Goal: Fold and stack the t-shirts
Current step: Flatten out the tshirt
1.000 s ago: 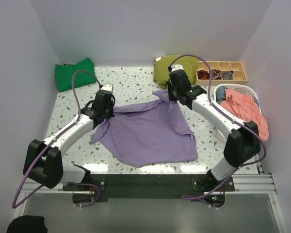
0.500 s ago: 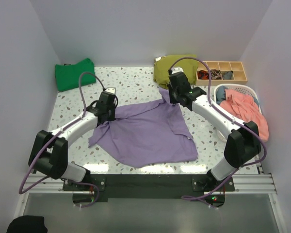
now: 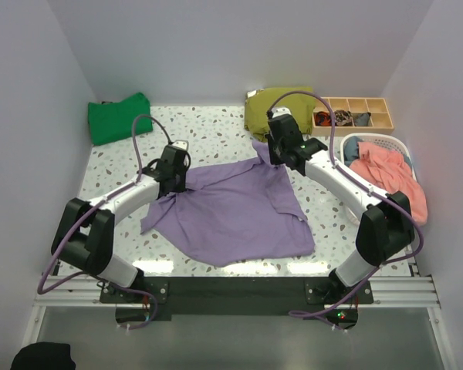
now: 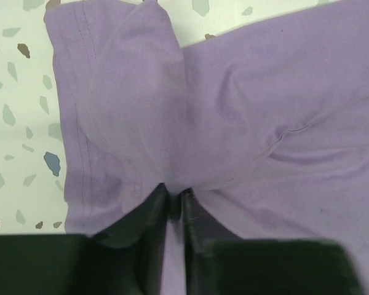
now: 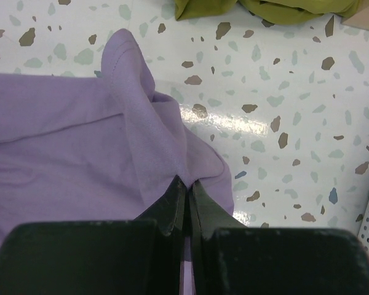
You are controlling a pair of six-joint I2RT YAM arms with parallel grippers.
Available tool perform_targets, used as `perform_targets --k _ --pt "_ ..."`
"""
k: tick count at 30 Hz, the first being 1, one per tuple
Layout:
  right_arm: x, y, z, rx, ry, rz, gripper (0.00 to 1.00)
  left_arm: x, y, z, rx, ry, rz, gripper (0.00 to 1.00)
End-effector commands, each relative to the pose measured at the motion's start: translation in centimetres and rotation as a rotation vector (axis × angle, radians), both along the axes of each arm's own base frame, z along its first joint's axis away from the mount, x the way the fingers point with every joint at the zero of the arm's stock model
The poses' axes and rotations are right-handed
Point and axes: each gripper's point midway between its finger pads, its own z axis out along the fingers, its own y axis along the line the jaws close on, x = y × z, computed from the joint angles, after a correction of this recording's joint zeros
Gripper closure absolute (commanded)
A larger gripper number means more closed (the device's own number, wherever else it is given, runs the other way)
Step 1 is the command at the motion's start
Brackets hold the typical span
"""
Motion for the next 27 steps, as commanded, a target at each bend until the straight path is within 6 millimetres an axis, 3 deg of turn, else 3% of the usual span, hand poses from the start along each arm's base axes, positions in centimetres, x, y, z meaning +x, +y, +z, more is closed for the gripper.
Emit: perform_targets --k 1,4,6,8,9,16,17,18,19,24,27 --pt "0.5 -0.2 0.5 -0.007 -0.029 -0.001 0.98 2.1 -0.1 4.3 -0.005 -0.132 0.009 0.71" --pt "0.6 -0.1 0.3 -0.001 -0.024 0.001 0.99 2.6 0.1 5.7 0.002 -0.163 0.012 0.67" --pt "0.7 0.1 0.2 0.002 -0.021 0.002 0.99 2.5 0.0 5.9 -0.002 -0.165 0.008 0.80" --pt "0.7 0.1 0.1 0.002 -0.017 0.003 0.98 2.5 -0.3 5.8 -0.020 -0.170 -0.003 0.86" --pt "0.7 0.1 0.0 0.002 -0.017 0.003 0.98 2.5 -0.5 6.0 -0.029 -0.177 -0.007 0.99" --pt "0.7 -0.1 0.0 -0.009 -0.018 0.000 0.97 2.6 -0.9 5.2 -0.035 -0.158 -0.021 1.00" --pt "0.6 -0.2 -0.1 -0.011 -0.016 -0.002 0.96 2.5 -0.8 5.1 -0.031 -0.147 -0.021 0.99" --pt "0.6 -0.1 -0.2 -0.012 -0.013 0.000 0.95 2.1 -0.6 4.3 -0.014 -0.111 -0.014 0.82" --pt "0.7 -0.1 -0.2 -0.010 -0.013 0.001 0.95 2.2 -0.4 4.2 -0.006 -0.105 -0.004 0.74" --pt "0.8 0.3 -0.6 -0.004 -0.005 0.010 0.94 2.0 -0.3 3.7 -0.005 -0.102 0.004 0.62" --pt "0.8 0.3 -1.0 -0.006 0.004 0.010 0.94 2.1 -0.4 3.5 -0.005 -0.104 0.000 0.68"
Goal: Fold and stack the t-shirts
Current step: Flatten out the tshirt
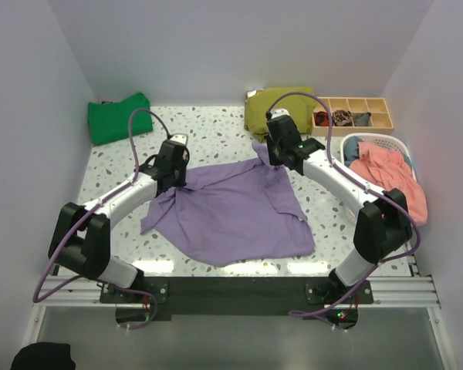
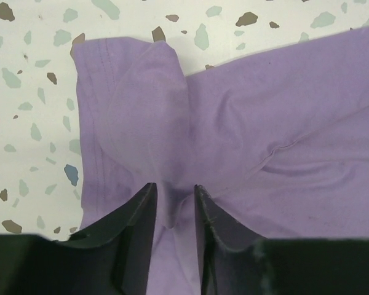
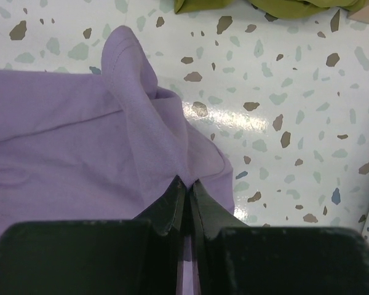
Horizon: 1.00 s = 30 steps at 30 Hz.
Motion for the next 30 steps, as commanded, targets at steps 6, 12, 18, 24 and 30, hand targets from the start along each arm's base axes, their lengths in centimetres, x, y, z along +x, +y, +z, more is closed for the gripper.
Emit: perform_targets --k 6,12,18,24,30 --pt "0.6 0.2 -0.3 -0.004 -0.010 0.006 0.94 1.0 -0.6 -0.2 -0.010 -0.016 -0.004 0.89" --pt "0.7 -0.1 0.1 0.000 -0.019 0.001 0.94 1.1 -0.5 -0.4 -0.005 -0.011 0.000 0.84" --pt "0.7 0.2 -0.1 0.004 -0.013 0.009 0.94 1.1 -0.3 0.0 -0.003 -0.019 0.012 0.57" --pt "0.8 0.2 -0.3 0.001 -0.010 0.008 0.94 1.1 -0.7 -0.6 -0.011 -0.006 -0.004 0.90" --pt "0.8 0.1 -0.3 -0.002 -0.011 0.005 0.94 1.3 -0.8 0.5 -0.022 -0.034 -0.008 1.00"
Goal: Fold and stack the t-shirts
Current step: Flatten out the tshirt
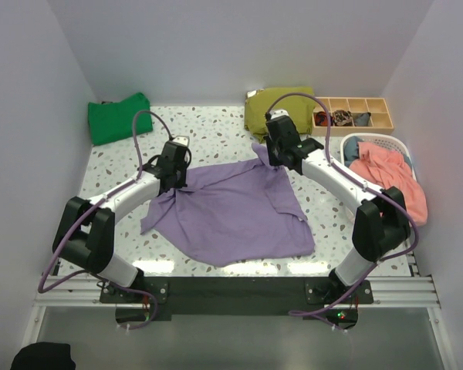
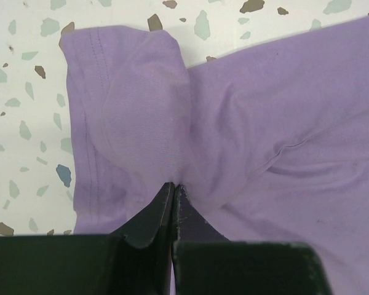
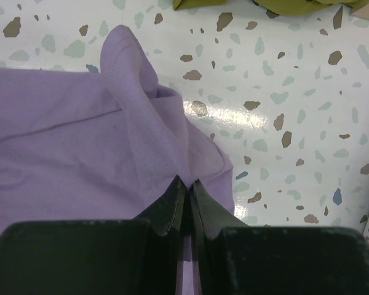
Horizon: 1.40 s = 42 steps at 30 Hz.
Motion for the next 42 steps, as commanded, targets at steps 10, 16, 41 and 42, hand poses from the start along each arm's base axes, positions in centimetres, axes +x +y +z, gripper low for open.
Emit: perform_targets --k 10,16,41,42 --pt "-1.0 -2.1 5.9 0.005 -0.127 -0.029 0.96 1.1 -0.5 13.6 -0.097 -0.271 -0.022 1.00" --pt "-4.0 -5.1 13.4 0.049 -0.277 -0.099 0.96 -1.4 0.3 20.5 -0.153 -0.378 -0.024 1.00" --pt "-27.7 -15.3 37.6 0.497 -0.828 0.020 0.92 -25.5 4.4 48.3 -0.584 -0.897 -0.269 1.00" --pt "-28.1 -15.1 38.4 0.502 -0.844 0.052 0.92 -25.9 4.4 48.7 -0.591 -0.909 -0.285 1.00"
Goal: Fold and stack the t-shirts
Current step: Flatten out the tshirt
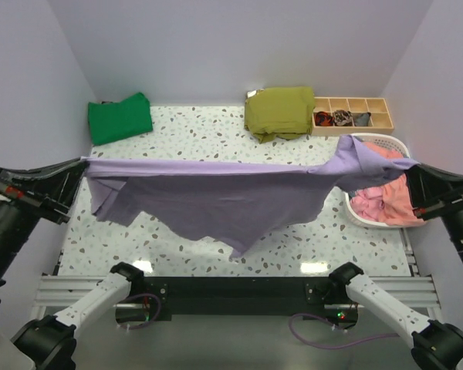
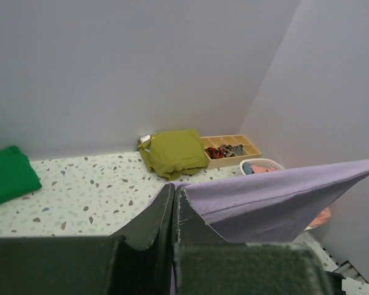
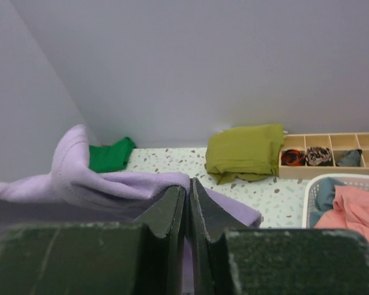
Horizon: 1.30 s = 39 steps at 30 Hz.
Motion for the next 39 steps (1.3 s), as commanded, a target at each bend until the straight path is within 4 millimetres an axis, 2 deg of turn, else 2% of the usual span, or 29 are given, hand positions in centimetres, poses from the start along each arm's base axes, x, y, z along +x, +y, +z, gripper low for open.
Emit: perform_targets --k 1,7,9,11,12,13,14,15,16,18,19,20,21,22,23,24,25,26,27,28,30,31,32,33,34,35,37,38,39 --pt "-0.9 0.3 2.2 -0.025 -0.058 0.042 0.92 -1.7 -0.8 1.9 -0.005 -0.044 -0.079 1.00" --pt "-2.4 1.8 5.5 -0.001 -0.171 0.152 0.91 -4.8 -3.5 4.0 -0.029 -0.147 -0.291 1.00" --pt "-1.4 2.4 4.9 -0.007 -0.151 0.156 0.90 -4.3 -3.4 3.5 -0.034 -0.127 -0.275 0.99" --pt "0.2 3.1 4.2 -0.015 -0.126 0.149 0.90 -1.8 -3.3 1.1 -0.034 -0.038 -0.212 0.99" --pt "2.1 4.0 2.7 -0.032 -0.080 0.140 0.90 -0.9 -3.1 -0.1 -0.035 -0.002 -0.178 0.99" --pt "3.4 4.3 1.7 -0.042 -0.050 0.122 0.90 1.9 -3.0 -3.0 -0.021 0.091 -0.107 0.99" --pt "5.3 5.3 0.4 -0.063 -0.005 0.117 0.90 3.1 -2.8 -4.6 -0.014 0.132 -0.068 0.99" --pt "7.4 6.4 -2.1 -0.087 0.054 0.112 0.90 4.2 -2.7 -5.5 -0.019 0.145 -0.041 0.99" --pt "8.9 6.9 -3.5 -0.100 0.090 0.098 0.90 6.3 -3.1 -8.8 0.002 0.226 -0.009 0.99" --pt "13.1 8.4 -8.3 -0.143 0.201 0.056 0.90 8.8 -3.2 -11.0 -0.018 0.254 0.047 0.99" --pt "14.4 8.9 -10.1 -0.158 0.236 0.044 0.90 10.6 -3.5 -14.6 0.005 0.329 0.076 0.99" --pt "16.3 9.4 -12.4 -0.180 0.290 0.014 0.90 11.8 -3.8 -16.4 0.008 0.363 0.089 0.99" --pt "17.8 10.0 -15.1 -0.193 0.337 -0.003 0.90 13.1 -4.3 -17.2 -0.010 0.361 0.098 0.99" --pt "18.8 10.3 -16.7 -0.207 0.362 -0.016 0.90 14.4 -4.2 -21.1 0.014 0.432 0.137 1.00" --pt "19.7 10.1 -18.0 -0.217 0.386 -0.053 0.90 15.5 -4.4 -23.2 0.023 0.466 0.159 1.00" --pt "21.2 10.7 -20.8 -0.244 0.438 -0.071 0.90 16.8 -4.6 -23.9 0.003 0.453 0.180 1.00" --pt "21.9 10.7 -21.9 -0.251 0.454 -0.089 0.90 17.6 -4.1 -27.5 0.031 0.504 0.232 1.00" --pt "22.7 10.7 -23.8 -0.269 0.486 -0.107 0.90 18.7 -4.0 -29.3 0.045 0.540 0.260 1.00" --pt "24.3 10.3 -25.5 -0.279 0.514 -0.148 0.90 19.6 -4.0 -29.6 0.032 0.530 0.280 1.00" --pt "25.1 10.0 -26.6 -0.286 0.540 -0.164 0.90 20.2 -3.7 -31.5 0.047 0.544 0.309 1.00" --pt "27.0 9.1 -27.8 -0.271 0.557 -0.215 0.90 22.6 -3.8 -33.6 0.063 0.558 0.329 0.99" --pt "28.2 9.1 -30.1 -0.293 0.606 -0.219 0.90 23.6 -3.4 -34.4 0.071 0.574 0.344 1.00" --pt "29.0 8.9 -30.9 -0.297 0.624 -0.224 0.90 24.8 -3.4 -36.8 0.105 0.633 0.353 1.00" --pt "30.3 8.3 -31.1 -0.293 0.633 -0.246 0.90 26.0 -3.5 -37.1 0.105 0.622 0.357 1.00" --pt "31.3 8.5 -33.4 -0.314 0.689 -0.239 0.90 27.1 -3.2 -37.5 0.120 0.622 0.359 1.00" --pt "32.1 8.4 -34.3 -0.321 0.708 -0.244 0.90 28.1 -3.1 -39.8 0.149 0.669 0.368 1.00" --pt "34.2 7.9 -34.5 -0.308 0.703 -0.260 0.91 30.3 -2.8 -40.0 0.151 0.650 0.369 1.00" --pt "35.3 7.8 -37.0 -0.321 0.749 -0.260 0.91 31.0 -2.5 -42.0 0.183 0.691 0.378 1.00" --pt "36.8 7.2 -36.4 -0.297 0.736 -0.276 0.91 32.8 -2.6 -40.9 0.174 0.633 0.381 1.00"
